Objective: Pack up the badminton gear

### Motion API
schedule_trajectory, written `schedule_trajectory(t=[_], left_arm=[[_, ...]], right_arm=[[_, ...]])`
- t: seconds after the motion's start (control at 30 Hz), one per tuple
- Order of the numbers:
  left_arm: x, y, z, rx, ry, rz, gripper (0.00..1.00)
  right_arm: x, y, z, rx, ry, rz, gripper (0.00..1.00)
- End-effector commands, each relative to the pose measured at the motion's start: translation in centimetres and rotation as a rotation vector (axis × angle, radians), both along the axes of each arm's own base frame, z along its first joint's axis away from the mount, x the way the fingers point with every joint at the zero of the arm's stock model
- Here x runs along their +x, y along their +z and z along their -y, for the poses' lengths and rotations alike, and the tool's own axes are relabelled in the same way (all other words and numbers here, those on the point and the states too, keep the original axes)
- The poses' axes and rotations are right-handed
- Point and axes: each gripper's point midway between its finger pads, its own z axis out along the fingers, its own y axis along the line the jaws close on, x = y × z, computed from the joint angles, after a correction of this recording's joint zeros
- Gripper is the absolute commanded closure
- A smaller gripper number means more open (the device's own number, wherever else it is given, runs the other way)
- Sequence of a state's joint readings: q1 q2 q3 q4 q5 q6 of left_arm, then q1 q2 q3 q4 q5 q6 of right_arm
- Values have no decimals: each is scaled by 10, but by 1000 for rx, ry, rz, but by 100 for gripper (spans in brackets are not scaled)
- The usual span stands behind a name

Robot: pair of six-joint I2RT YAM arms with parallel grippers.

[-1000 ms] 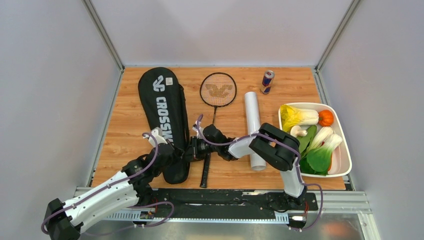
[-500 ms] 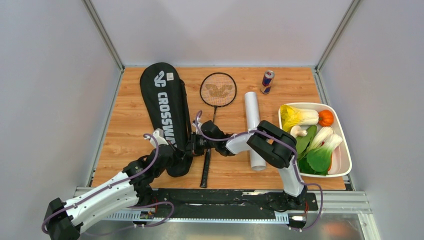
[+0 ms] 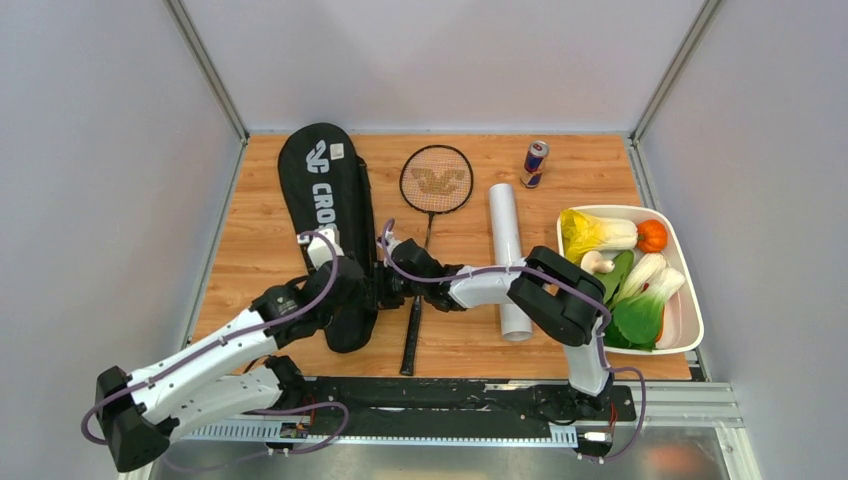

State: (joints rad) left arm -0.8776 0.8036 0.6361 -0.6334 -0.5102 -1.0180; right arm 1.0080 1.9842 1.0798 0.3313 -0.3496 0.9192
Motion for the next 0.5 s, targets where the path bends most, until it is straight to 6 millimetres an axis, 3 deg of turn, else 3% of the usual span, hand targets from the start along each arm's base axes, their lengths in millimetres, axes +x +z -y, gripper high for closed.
schedule_trajectory(t=[0.0, 0.07, 0.17, 0.27, 0.47], left_arm=[[23, 25, -26, 266, 48, 63, 47], [32, 28, -32, 362, 72, 62, 44], [46, 13, -41, 457, 99, -8, 41], [58, 1, -46, 463, 120, -52, 41], [79, -6, -37, 429, 109, -61, 40]], right_arm=[[6, 32, -11, 61, -8, 111, 91], [4, 27, -11, 65, -12, 100, 92], [3, 24, -12, 77, -24, 93, 94], [3, 24, -12, 88, -38, 91, 95], [5, 24, -12, 106, -68, 89, 97]])
